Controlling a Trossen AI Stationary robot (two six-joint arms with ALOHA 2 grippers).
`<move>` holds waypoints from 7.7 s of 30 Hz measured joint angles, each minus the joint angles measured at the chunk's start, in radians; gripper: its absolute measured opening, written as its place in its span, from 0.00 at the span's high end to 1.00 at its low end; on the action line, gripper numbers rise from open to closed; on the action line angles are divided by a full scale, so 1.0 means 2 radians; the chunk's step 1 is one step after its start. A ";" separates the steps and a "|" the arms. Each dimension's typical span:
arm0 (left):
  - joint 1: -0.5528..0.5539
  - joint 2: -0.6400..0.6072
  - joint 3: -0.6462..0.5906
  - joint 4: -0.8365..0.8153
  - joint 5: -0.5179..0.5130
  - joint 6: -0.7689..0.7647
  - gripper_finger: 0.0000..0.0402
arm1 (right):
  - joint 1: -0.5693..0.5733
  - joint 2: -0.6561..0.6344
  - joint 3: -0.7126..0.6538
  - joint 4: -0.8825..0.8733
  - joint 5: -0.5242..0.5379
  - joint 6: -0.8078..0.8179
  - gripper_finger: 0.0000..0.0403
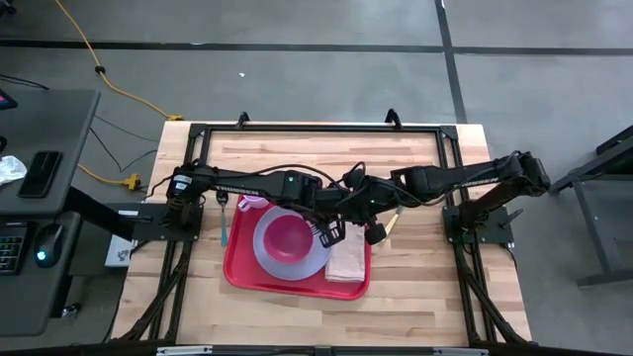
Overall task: Set up tray
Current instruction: Put the blue fork on the gray napkin, then remove the red bowl from the blue plate
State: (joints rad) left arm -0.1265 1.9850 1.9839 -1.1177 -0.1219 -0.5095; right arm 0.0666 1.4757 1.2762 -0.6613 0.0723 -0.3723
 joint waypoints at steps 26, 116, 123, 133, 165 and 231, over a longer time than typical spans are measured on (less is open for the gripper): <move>0.000 -0.001 0.000 0.001 0.000 -0.011 0.95 | 0.000 0.000 0.000 -0.003 0.017 0.004 0.90; -0.007 -0.001 0.008 0.025 0.001 -0.009 0.95 | -0.028 -0.001 -0.038 0.024 0.010 -0.024 0.99; -0.007 -0.001 0.008 0.025 0.000 -0.010 0.95 | -0.028 -0.001 -0.039 0.023 0.011 -0.021 1.00; -0.007 -0.001 0.008 0.018 -0.009 -0.010 0.95 | -0.028 -0.001 -0.039 0.005 0.011 -0.001 1.00; -0.033 -0.086 -0.001 -0.223 -0.085 -0.146 0.95 | -0.033 0.002 -0.076 -0.030 -0.013 0.091 1.00; -0.427 -0.469 -0.505 -0.184 -0.201 -0.805 0.95 | -0.034 0.070 0.001 0.164 -0.126 0.262 0.60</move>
State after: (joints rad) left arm -0.9806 1.0478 0.9743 -1.4859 -0.5235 -2.1185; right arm -0.0009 1.6153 1.2773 -0.3335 -0.1799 0.1508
